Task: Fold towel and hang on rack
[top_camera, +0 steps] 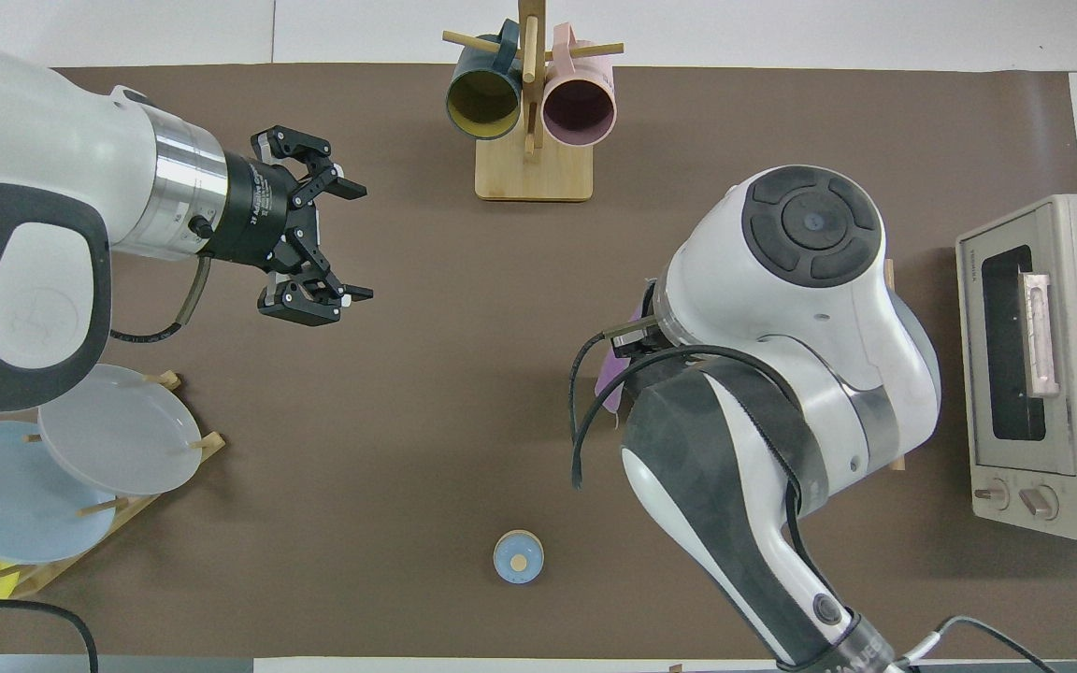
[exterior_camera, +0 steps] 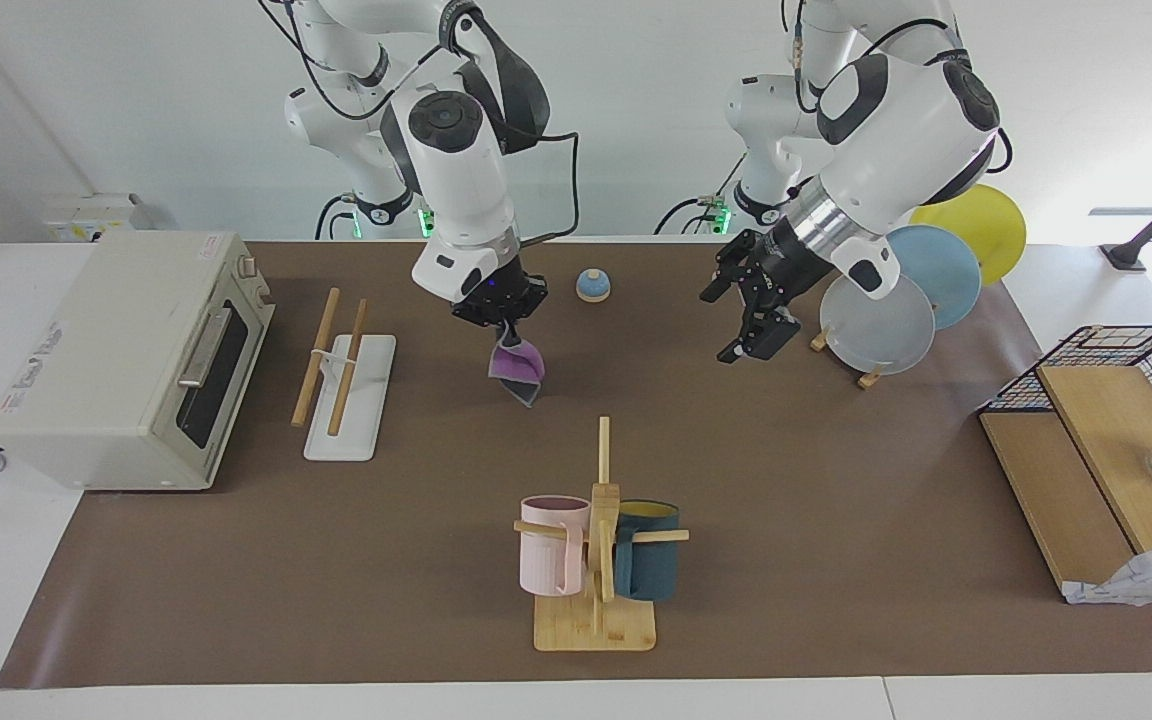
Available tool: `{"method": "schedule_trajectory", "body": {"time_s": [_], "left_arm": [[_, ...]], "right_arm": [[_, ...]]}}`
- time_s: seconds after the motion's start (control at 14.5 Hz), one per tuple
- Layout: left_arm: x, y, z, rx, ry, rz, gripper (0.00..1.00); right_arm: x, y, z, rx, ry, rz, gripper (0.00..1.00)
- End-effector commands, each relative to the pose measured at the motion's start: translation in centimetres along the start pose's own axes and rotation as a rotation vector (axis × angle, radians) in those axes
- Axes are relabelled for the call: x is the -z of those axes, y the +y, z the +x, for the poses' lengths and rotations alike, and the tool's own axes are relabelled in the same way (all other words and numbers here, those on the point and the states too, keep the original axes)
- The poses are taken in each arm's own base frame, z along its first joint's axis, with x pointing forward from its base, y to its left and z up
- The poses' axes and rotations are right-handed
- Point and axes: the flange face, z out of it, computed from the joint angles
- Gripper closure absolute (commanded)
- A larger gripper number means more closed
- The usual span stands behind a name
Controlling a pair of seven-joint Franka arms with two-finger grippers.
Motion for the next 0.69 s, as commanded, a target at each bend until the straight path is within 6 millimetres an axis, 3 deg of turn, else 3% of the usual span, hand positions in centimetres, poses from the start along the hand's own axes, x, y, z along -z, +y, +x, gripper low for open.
{"method": "schedule_trajectory", "body": {"time_s": [0.0, 0.21, 0.41, 0.55, 0.62], "left_arm": [[1.6, -3.0, 1.4, 0.029, 0.033, -0.043, 0.00], [1.8, -2.8, 1.9, 0.017, 0.036, -0.046, 0.00], [2.2, -2.7, 3.1, -0.093, 0.050, -0.025, 0.00], [2.8, -2.6, 4.5, -0.212, 0.061, -0.004, 0.00], [3.2, -2.5, 6.2, -0.293, 0.097, 0.014, 0.00]], "right_arm": [[0.4, 3.8, -1.1, 0.020, -0.039, -0.060, 1.00], [-1.1, 9.4, -1.8, -0.057, -0.090, -0.054, 1.00], [-3.7, 16.2, -3.9, -0.135, -0.134, -0.038, 1.00], [-5.2, 17.7, -5.0, -0.158, -0.121, -0.032, 1.00], [-6.0, 18.3, -5.5, -0.153, -0.109, -0.031, 1.00]]}}
